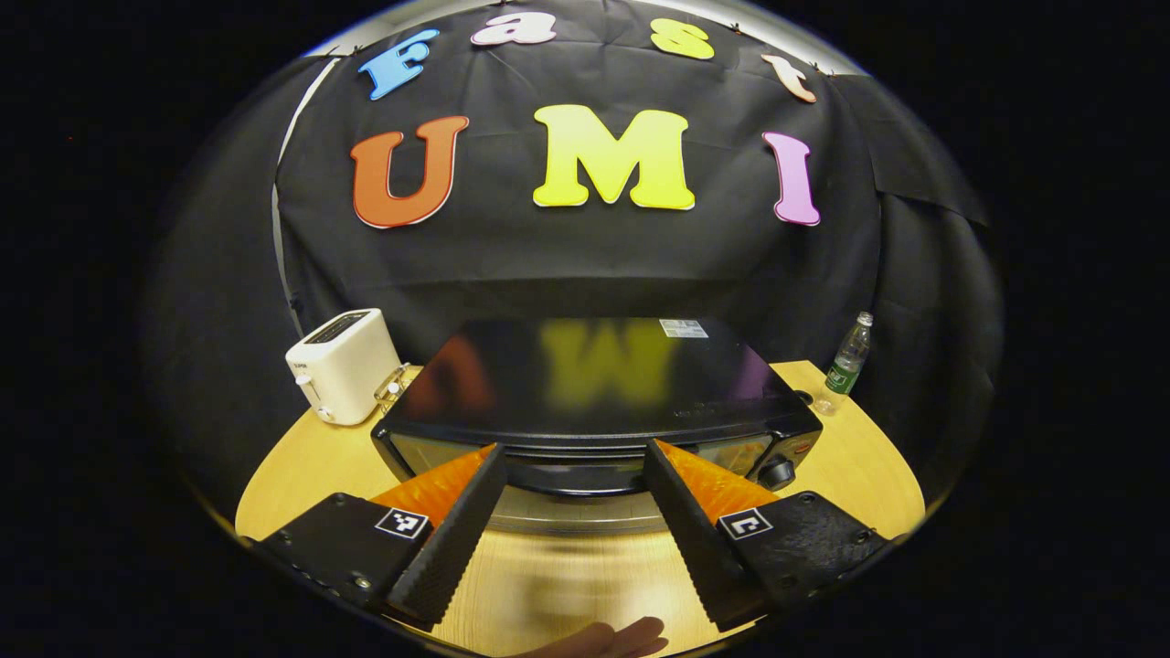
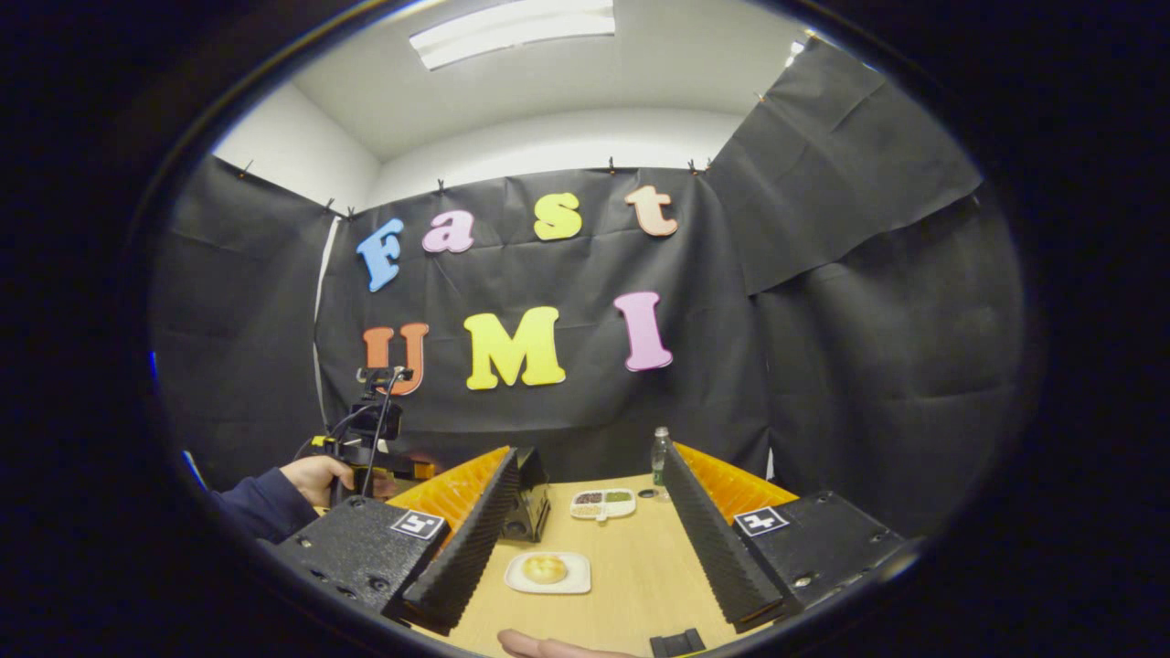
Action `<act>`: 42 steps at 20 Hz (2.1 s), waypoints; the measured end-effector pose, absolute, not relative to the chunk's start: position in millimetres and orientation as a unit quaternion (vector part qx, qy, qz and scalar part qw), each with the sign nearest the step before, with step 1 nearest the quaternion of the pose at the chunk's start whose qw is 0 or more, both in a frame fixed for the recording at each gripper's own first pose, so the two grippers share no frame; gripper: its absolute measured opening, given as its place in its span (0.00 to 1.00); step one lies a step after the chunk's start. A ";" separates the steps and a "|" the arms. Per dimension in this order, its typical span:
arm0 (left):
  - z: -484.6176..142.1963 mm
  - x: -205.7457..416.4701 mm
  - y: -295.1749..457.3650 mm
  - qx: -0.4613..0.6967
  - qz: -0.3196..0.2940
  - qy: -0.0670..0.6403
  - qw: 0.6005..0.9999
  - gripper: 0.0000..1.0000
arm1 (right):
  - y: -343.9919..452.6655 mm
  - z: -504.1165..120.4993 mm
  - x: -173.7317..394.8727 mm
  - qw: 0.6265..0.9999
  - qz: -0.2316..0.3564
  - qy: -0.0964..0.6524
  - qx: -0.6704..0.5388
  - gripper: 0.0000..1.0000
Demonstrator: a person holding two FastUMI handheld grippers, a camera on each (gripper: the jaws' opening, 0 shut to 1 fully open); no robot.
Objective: Open the electric oven with the left hand, put the food in, and close the electric oven.
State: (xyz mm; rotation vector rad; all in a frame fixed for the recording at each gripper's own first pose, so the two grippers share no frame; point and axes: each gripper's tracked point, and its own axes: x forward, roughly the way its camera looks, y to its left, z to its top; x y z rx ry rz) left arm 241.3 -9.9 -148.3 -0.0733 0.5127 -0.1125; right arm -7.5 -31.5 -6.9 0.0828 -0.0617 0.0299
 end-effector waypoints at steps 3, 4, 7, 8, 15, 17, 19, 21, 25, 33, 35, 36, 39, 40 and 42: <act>-219.6 207.5 -36.5 -0.107 -0.092 0.403 0.904 0.89 | -33.2 -4.4 -12.3 0.999 0.018 -0.032 0.037 0.96; -224.6 211.8 -20.9 -0.099 -0.054 0.378 0.919 0.81 | -32.6 -4.2 -13.9 0.999 0.018 -0.033 0.035 0.96; -215.7 211.3 -27.0 -0.104 -0.066 0.342 0.932 0.92 | -34.4 -5.8 -14.7 0.999 0.017 -0.035 0.022 0.96; -214.7 216.9 -26.1 -0.101 -0.065 0.331 0.936 0.92 | -36.8 -8.4 -16.6 0.999 0.014 -0.035 0.022 0.96; -129.0 223.1 -28.3 -0.011 -0.072 0.189 0.979 0.77 | -37.7 -28.8 -3.0 0.999 0.013 -0.005 0.037 0.96; -101.8 240.0 -30.4 0.007 -0.069 0.137 0.988 0.92 | -37.1 -30.2 -3.1 0.999 0.012 0.000 0.038 0.97; -116.8 255.3 -26.8 0.004 -0.067 0.155 0.986 0.93 | -36.9 -27.4 -5.2 0.999 0.012 -0.002 0.035 0.97; -137.9 269.7 -20.5 -0.024 -0.059 0.194 0.979 0.95 | -37.6 -23.6 -8.7 0.999 0.012 -0.009 0.030 0.97; -145.1 268.3 -15.0 0.010 -0.058 0.197 0.979 0.93 | -42.7 -20.1 -10.9 1.000 0.008 -0.018 0.023 0.97; -231.3 211.0 -30.5 0.002 -0.070 0.352 0.933 0.85 | -43.9 -20.6 -16.1 1.000 0.007 -0.019 0.020 0.97; -252.9 185.4 -44.7 0.006 -0.092 0.361 0.928 0.93 | -42.1 -21.0 -18.5 1.000 0.010 -0.019 0.018 0.97; -257.3 184.2 -42.3 0.013 -0.088 0.347 0.934 0.91 | -42.6 -22.7 -18.5 1.000 0.010 -0.018 0.017 0.97; -257.8 181.8 -36.7 0.003 -0.066 0.328 0.943 0.92 | -44.1 -25.0 -14.8 1.000 0.008 -0.015 0.022 0.97; -259.5 181.8 -35.7 0.004 -0.065 0.326 0.943 0.93 | -42.7 -27.4 -13.8 1.000 0.009 -0.012 0.025 0.97; -266.9 176.4 -35.4 0.004 -0.066 0.333 0.941 0.84 | -41.1 -32.7 -11.5 1.000 0.010 -0.007 0.026 0.97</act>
